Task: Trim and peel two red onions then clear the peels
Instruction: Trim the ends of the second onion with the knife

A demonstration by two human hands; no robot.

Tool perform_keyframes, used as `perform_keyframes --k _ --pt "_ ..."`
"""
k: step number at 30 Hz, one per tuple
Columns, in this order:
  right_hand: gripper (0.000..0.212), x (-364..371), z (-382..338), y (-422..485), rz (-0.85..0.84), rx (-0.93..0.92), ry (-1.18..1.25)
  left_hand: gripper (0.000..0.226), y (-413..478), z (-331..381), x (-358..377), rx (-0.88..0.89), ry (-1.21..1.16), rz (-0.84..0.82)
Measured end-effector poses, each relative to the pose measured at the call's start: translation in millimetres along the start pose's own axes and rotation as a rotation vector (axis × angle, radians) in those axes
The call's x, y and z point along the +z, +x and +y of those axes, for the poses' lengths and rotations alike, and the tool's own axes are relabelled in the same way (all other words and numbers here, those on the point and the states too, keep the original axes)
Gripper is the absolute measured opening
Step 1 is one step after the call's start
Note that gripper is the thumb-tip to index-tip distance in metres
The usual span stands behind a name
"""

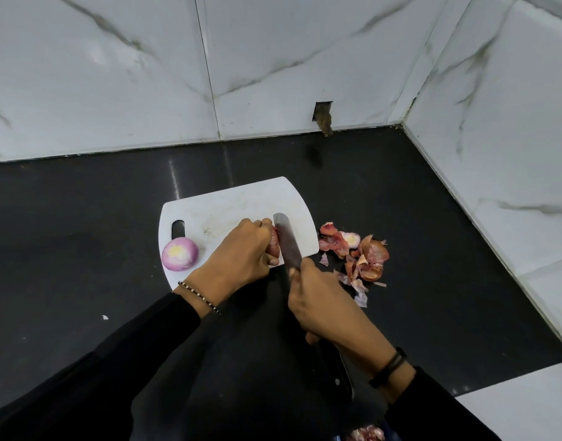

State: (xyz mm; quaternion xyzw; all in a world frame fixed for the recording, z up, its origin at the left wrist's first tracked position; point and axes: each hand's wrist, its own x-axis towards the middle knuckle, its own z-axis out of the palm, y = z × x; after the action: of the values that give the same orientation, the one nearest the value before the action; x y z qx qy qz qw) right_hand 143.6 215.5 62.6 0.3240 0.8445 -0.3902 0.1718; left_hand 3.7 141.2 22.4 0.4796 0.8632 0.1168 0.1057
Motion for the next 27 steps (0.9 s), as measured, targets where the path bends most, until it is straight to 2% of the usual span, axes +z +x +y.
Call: perform_keyframes --k 5,12,15,20,24,27 --pt "0.009 -1.1 -1.8 -2.8 -0.018 0.02 -0.007 0.036 -1.1 -1.5 3.3 0.01 0.012 -0.004" --pt "0.008 4.2 -8.3 6.5 0.024 -0.003 -0.032 0.049 0.0 -3.7 7.2 0.003 0.019 0.018" --pt "0.017 5.8 -7.5 15.2 0.047 -0.008 -0.07 0.053 2.9 0.7 9.6 0.012 0.063 0.006" --pt "0.025 8.1 -2.6 17.2 0.09 -0.049 -0.144 0.038 6.9 7.5 4.5 0.019 0.097 -0.009" --pt "0.018 6.9 2.8 10.2 0.013 -0.016 -0.152 0.028 5.3 7.4 1.9 0.026 0.083 -0.02" --pt "0.021 9.4 3.9 0.2 0.03 -0.025 -0.145 0.033 5.4 5.1 3.4 0.046 0.084 -0.015"
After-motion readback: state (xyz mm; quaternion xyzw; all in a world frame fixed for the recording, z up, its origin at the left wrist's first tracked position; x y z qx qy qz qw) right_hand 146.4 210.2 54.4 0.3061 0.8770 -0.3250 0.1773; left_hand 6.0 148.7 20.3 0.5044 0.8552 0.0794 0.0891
